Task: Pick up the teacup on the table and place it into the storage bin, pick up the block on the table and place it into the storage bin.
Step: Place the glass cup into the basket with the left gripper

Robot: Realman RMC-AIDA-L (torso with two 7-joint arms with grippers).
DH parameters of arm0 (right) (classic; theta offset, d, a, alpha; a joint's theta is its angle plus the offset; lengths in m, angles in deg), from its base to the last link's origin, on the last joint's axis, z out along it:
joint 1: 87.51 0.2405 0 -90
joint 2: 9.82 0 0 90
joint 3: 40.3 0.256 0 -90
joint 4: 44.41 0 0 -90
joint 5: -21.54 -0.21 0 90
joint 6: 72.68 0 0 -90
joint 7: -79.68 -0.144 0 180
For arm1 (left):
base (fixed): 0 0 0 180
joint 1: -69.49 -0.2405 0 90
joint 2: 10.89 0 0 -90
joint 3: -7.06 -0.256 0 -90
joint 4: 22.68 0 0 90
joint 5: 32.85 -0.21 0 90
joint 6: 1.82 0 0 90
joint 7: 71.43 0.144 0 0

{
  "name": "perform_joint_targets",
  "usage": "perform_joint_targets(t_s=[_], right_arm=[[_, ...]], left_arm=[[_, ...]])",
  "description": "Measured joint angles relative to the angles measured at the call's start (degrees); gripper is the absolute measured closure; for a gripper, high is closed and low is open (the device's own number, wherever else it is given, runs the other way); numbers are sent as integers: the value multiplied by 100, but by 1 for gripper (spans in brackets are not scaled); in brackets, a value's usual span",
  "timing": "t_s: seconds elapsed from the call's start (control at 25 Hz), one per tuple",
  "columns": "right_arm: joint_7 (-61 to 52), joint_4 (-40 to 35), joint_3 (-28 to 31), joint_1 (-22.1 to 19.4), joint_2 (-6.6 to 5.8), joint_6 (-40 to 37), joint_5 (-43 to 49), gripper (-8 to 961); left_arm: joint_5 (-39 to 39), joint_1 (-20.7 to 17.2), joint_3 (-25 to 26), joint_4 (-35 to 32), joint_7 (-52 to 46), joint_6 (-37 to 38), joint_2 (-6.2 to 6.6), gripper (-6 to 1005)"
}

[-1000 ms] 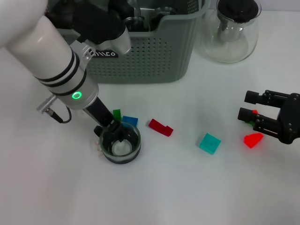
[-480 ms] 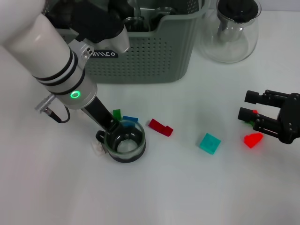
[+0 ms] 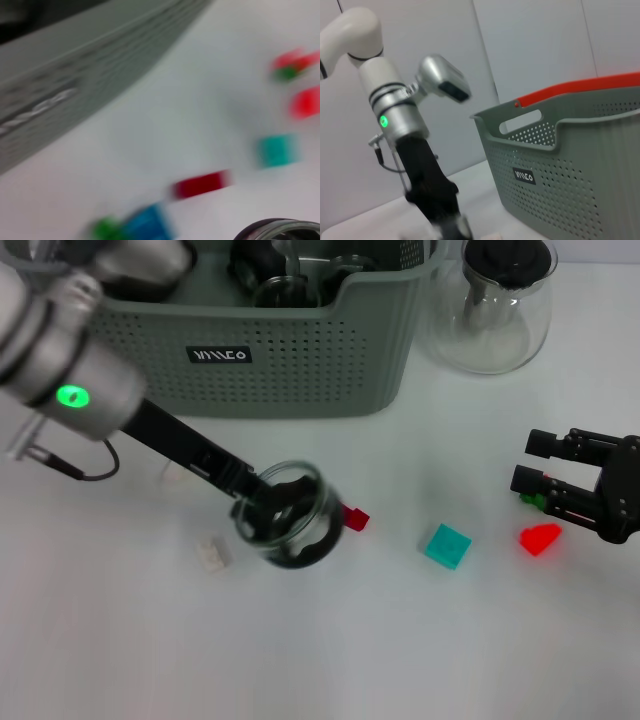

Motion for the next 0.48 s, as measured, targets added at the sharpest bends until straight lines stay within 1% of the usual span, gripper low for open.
perform_joint_targets(t_s=[0.04, 0.12, 0.2, 0.28, 0.32, 0.36, 0.44, 0.48], right_arm=[[0, 1, 0, 1, 2, 0, 1, 406], [0, 3, 1, 4, 11, -3, 1, 406], [0, 5, 0, 9, 21, -6, 0, 406], [0, 7, -1, 12, 27, -5, 1, 406], [0, 7, 0, 11, 27, -5, 1, 406], [0, 8, 1, 9, 32, -7, 0, 406], [0, 9, 7, 11, 37, -10, -1, 406], [0, 11, 6, 24, 41, -10, -1, 406]], left_arm=[[433, 99, 598, 293, 348, 337, 119, 951], [1133, 213, 1348, 847, 778, 769, 306, 949], [2133, 272, 2206, 1365, 1076, 999, 514, 947], [2665, 271, 2643, 1466, 1125, 954, 603, 944], [3021, 278, 2896, 1431, 1107, 816, 662, 943], [3234, 320, 3033, 1338, 1068, 649, 717, 942], [3372, 467, 3060, 1079, 1000, 278, 803, 940], [3346, 580, 2959, 878, 936, 15, 840, 939]])
